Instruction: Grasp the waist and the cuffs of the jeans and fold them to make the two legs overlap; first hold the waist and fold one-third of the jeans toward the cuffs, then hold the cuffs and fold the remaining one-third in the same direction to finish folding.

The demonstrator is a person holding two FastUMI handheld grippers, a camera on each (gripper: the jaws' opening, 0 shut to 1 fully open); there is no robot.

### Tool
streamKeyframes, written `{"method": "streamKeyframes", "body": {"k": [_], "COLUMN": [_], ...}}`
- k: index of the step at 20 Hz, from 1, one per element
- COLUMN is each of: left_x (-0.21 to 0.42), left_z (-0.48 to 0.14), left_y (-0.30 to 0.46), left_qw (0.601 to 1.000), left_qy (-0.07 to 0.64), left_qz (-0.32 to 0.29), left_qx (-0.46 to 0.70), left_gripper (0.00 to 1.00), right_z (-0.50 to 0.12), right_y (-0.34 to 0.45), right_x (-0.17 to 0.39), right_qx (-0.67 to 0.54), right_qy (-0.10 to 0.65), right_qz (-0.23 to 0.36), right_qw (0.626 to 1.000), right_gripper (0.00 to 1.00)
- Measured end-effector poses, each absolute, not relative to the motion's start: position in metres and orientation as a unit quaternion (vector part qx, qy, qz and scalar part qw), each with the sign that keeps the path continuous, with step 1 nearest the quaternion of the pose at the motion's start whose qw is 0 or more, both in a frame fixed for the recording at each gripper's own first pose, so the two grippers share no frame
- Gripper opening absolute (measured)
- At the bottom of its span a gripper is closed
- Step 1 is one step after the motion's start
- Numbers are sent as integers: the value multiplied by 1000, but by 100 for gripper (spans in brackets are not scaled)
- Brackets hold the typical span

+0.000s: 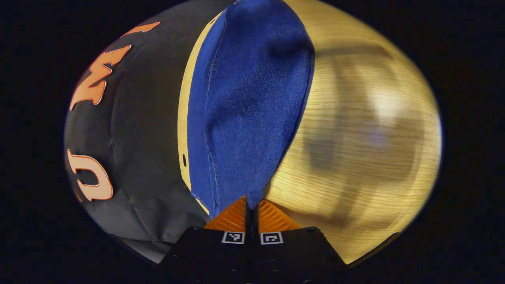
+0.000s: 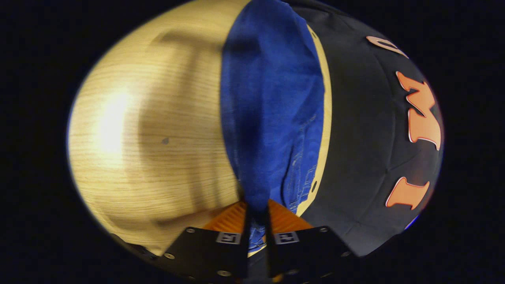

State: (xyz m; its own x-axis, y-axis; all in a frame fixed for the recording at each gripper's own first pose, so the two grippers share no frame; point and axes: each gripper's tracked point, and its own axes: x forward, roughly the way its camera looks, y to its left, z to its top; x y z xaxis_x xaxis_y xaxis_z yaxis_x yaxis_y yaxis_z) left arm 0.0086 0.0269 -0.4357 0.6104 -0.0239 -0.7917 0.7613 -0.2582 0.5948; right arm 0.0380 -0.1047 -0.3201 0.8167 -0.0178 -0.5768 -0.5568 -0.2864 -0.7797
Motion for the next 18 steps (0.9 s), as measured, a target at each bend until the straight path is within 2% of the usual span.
{"method": "streamKeyframes", "body": {"k": [1, 2, 3, 7, 8, 9, 12, 13, 14, 18], "left_x": [7, 7, 6, 5, 6, 7, 2, -1, 0, -4], "left_z": [-436, -437, -437, -435, -432, -430, -427, -425, -423, -424], "left_y": [26, 26, 26, 30, 30, 31, 32, 31, 28, 23], "left_qw": [550, 547, 543, 554, 554, 554, 560, 558, 555, 515], "left_qy": [261, 263, 270, 303, 309, 315, 342, 351, 358, 380], "left_qz": [-357, -360, -363, -374, -381, -383, -393, -396, -400, -427], "left_qx": [709, 709, 708, 679, 673, 668, 644, 639, 636, 638], "left_gripper": [0, 0, 0, 1, 1, 0, 1, 1, 1, 0], "right_z": [-321, -324, -321, -308, -302, -299, -291, -289, -285, -270], "right_y": [-108, -110, -110, -110, -108, -106, -92, -89, -84, -73], "right_x": [37, 37, 37, 44, 42, 41, 31, 27, 25, 21], "right_qx": [-765, -754, -739, -696, -691, -686, -677, -672, -669, -645], "right_qy": [184, 195, 212, 265, 270, 278, 299, 307, 317, 352], "right_qz": [242, 243, 247, 262, 266, 273, 300, 313, 322, 345], "right_qw": [568, 578, 590, 613, 615, 614, 602, 596, 590, 584], "right_gripper": [10, 10, 4, 1, 4, 0, 0, 4, 0, 0]}}
